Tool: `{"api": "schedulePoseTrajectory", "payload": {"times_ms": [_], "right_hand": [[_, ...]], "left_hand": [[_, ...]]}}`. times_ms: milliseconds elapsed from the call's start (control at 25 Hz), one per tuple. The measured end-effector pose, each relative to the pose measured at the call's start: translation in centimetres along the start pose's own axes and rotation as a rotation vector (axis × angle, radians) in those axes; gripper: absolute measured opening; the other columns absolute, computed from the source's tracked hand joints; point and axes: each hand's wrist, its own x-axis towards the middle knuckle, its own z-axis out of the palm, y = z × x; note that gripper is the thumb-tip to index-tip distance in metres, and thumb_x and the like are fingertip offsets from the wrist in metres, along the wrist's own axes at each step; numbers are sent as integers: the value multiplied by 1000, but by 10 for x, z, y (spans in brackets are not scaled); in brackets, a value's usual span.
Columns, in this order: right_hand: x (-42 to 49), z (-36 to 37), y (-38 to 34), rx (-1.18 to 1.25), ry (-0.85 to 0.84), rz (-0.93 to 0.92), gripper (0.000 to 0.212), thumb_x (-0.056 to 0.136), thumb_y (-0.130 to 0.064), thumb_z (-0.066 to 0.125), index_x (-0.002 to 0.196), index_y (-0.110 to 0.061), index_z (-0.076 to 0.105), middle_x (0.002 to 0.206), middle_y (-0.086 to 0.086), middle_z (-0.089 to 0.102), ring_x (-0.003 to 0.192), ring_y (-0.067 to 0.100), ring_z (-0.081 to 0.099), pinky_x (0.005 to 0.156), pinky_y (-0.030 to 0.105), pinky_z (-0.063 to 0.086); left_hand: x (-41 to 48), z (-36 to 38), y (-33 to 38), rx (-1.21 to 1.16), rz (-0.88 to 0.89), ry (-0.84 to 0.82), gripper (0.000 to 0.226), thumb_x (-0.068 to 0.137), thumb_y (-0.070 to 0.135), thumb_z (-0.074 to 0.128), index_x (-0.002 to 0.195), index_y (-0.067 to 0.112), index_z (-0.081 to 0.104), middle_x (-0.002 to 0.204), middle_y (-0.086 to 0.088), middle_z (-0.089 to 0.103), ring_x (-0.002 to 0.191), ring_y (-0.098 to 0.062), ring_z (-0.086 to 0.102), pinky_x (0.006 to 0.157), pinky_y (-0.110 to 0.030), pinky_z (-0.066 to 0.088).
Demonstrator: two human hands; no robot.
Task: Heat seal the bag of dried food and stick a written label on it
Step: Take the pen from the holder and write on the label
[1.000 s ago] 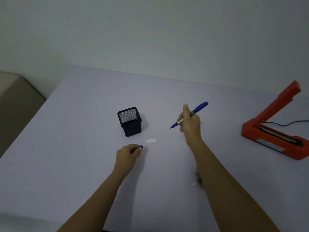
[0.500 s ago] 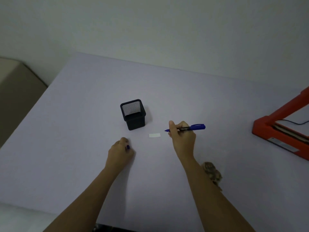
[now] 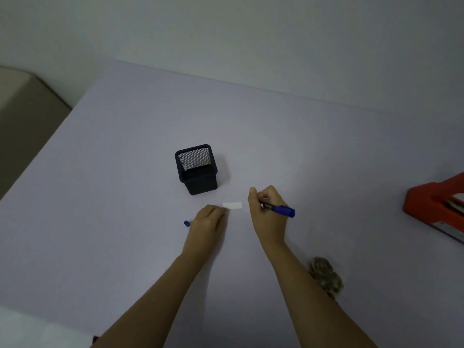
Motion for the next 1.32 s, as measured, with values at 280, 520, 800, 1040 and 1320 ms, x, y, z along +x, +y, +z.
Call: {"api": "schedulePoseTrajectory", "payload": {"times_ms": [280,520,800,1040,1320], "right_hand": [[2,22,31,25,-89,-106,37,83,-33,58,61,-6,46,55,10,53,49,19,48,46,16,38],[0,26,40,19,-145,-166,33,84,-26,60,63,-4,49,57,9,55,56,18,48,49,15,41],[1,26,43,-4,-184,-121,25,82,-9,60,62,-2,47,58,13,53,54,22,49,52,23,42],[0,24,42,2,-199,-158,25,79,2,64,61,0,47,57,12,54,61,15,48,54,14,42],[-1,27,46,17,-186,-246,25,82,-12,60,61,-3,48,57,10,54,58,17,48,53,15,42]], "left_hand": [[8,17,-6,-36,-32,109,25,85,13,62,105,1,68,90,-13,62,79,-21,60,73,-23,49],[15,19,2,-122,-81,109,11,83,10,66,89,3,71,83,-10,64,74,-16,58,74,-9,40],[17,16,5,-113,-83,77,10,82,7,65,88,3,71,85,-11,64,74,-18,60,70,-16,42],[6,9,-7,-17,66,-51,32,86,20,48,104,5,69,97,-11,61,83,-17,57,76,-20,44],[9,7,-7,-85,21,-87,30,86,22,58,112,10,67,114,-8,55,88,-9,53,79,-13,41]]}}
